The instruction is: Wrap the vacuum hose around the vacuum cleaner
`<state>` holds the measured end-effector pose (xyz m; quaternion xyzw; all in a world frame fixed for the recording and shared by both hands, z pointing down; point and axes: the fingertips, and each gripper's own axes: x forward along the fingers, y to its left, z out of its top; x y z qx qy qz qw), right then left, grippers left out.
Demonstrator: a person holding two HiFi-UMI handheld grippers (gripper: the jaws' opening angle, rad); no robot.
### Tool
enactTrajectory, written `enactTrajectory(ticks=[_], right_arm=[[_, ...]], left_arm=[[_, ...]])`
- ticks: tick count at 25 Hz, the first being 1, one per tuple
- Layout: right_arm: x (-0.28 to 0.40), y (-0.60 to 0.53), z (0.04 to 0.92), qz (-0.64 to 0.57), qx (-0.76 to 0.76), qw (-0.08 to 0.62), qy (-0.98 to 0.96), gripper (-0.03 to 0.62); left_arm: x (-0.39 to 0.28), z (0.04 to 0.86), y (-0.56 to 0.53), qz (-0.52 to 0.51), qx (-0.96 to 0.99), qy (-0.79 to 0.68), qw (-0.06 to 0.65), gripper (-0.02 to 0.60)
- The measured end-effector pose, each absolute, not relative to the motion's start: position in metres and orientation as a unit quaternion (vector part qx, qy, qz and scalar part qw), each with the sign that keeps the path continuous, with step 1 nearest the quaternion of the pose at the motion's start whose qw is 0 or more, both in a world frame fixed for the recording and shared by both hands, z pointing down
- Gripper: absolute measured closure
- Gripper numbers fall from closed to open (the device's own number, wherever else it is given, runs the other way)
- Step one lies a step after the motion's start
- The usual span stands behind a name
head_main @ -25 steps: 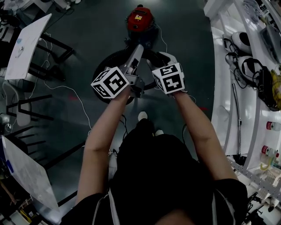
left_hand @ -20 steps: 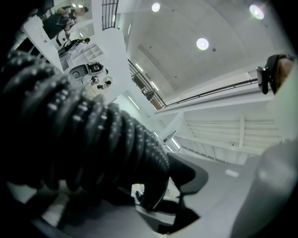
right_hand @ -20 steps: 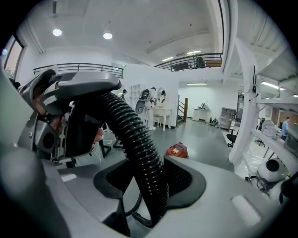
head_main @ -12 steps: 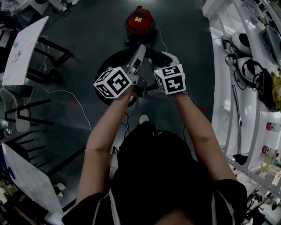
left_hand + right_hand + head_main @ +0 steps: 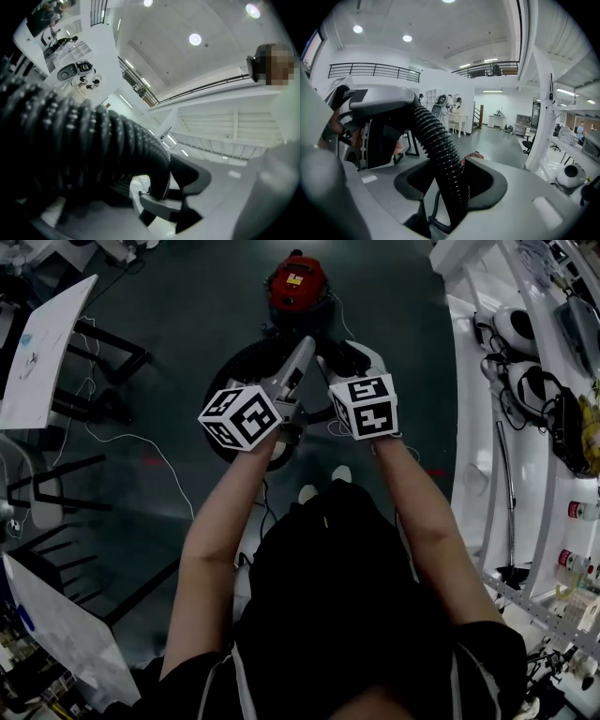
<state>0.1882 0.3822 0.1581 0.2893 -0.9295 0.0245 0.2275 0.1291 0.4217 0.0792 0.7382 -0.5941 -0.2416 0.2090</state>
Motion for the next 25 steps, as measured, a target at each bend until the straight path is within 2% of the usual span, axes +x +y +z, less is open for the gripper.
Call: enactTrajectory(ticks=[3,8,20,25], right_arm=[[0.181,0.374,0.153,0.012,0.286,0.224,-0.932,0.391],[0.172,0.356,0.148,0.018,0.282,0.215,-0.935,0.391],[0.162,0.286,0.153,0.025,0.288,0.229,-0.930,0.391],[0.152,0.264,0.154,0.016,0.288,0.237,-0.928,0.391]], left_arm=[[0.125,0.082,0.418,-0.238,0.739,-0.592,0.214,0.347],[0.134,0.091,0.407,-0.160,0.768,-0.590,0.190,0.342],[0.141,0.106,0.372,-0.068,0.796,-0.580,0.158,0.355],[0.130,0.089,0.353,-0.068,0.793,-0.593,0.121,0.436]])
